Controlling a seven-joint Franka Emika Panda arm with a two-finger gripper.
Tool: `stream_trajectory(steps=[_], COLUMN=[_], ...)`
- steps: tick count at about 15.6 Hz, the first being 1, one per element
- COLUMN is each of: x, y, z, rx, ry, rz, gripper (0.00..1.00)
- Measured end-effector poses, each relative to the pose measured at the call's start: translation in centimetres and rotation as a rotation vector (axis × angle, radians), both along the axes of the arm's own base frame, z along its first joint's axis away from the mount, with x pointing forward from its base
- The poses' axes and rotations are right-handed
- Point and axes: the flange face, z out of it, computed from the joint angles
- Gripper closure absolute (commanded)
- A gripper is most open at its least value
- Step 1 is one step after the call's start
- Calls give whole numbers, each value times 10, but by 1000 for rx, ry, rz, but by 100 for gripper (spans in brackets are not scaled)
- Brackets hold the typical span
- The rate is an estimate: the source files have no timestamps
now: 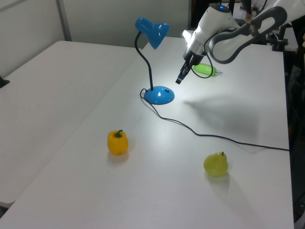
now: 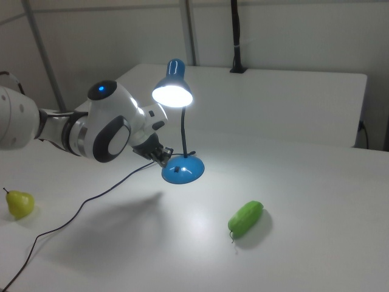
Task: Turn off lamp
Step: 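Press the switch on the lamp base with the gripper fingertips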
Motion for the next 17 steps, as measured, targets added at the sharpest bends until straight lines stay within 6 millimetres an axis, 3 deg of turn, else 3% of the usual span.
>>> stream_trajectory(steps=[7,17], x=[13,32], y=[-1,-2], z=[-38,-46], rx=[4,20], ry=[-88,-103], rz=[-11,-30], gripper=[100,100])
